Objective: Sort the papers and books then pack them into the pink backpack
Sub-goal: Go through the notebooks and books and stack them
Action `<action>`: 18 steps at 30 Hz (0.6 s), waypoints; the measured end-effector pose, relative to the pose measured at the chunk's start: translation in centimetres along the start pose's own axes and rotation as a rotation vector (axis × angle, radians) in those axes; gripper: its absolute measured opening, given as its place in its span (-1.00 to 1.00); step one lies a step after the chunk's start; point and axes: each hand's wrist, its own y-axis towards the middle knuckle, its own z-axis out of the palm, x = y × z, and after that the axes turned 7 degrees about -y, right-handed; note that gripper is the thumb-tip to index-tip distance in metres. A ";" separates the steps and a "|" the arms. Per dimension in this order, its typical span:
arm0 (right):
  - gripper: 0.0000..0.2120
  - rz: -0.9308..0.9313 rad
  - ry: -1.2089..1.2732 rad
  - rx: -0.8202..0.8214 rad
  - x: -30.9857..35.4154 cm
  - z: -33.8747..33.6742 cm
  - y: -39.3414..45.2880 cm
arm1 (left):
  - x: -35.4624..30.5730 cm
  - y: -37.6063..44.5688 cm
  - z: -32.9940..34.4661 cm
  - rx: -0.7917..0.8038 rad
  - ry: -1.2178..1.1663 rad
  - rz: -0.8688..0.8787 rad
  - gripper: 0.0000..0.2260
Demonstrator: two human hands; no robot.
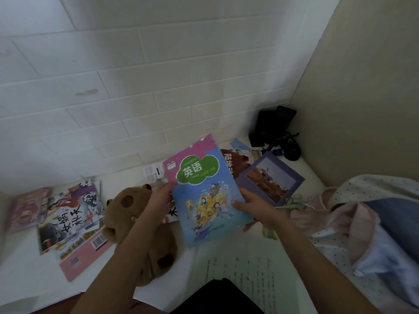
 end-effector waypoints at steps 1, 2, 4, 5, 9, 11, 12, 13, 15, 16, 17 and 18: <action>-0.66 -0.019 -0.077 0.026 0.2 -0.5 -0.5 | -0.4 -0.3 -0.2 0.035 -0.140 -0.038 -0.63; -0.68 -0.040 -0.148 0.028 0.3 -0.9 -0.9 | -0.7 -0.6 -0.7 0.074 -0.260 -0.066 -0.52; -0.75 -0.067 -0.253 -0.025 0.0 -1.6 -1.5 | -1.2 -1.2 -2.0 0.206 -0.442 -0.113 -0.39; -0.80 -0.070 -0.293 -0.068 -0.4 -1.9 -1.7 | -1.2 -1.5 -2.7 0.277 -0.479 -0.153 -0.36; -0.85 -0.083 -0.502 -0.342 -2.0 -3.2 -2.7 | -0.4 -3.0 -3.6 0.471 -0.151 -0.299 -0.35; -0.82 -0.064 -0.541 -0.385 -2.3 -3.5 -3.4 | 0.7 -3.8 -3.0 0.572 0.049 -0.332 -0.39; -0.81 -0.041 -0.551 -0.370 -2.4 -3.5 -3.6 | 1.4 -4.2 -2.4 0.600 0.143 -0.343 -0.47; -0.81 -0.002 -0.553 -0.346 -2.7 -3.5 -3.8 | 2.2 -4.6 -1.7 0.602 0.223 -0.352 -0.57; -0.77 0.083 -0.571 -0.310 -3.2 -3.6 -4.2 | 3.6 -5.3 -0.6 0.561 0.344 -0.377 -0.70; -0.72 0.123 -0.619 -0.308 -3.5 -3.6 -4.3 | 4.0 -5.5 -0.2 0.564 0.385 -0.399 -0.76; -0.67 0.165 -0.686 -0.307 -3.8 -3.7 -4.4 | 4.5 -5.8 0.1 0.586 0.434 -0.423 -0.81; -0.63 0.200 -0.749 -0.301 -4.2 -3.7 -4.5 | 4.9 -6.0 0.4 0.602 0.508 -0.444 -0.84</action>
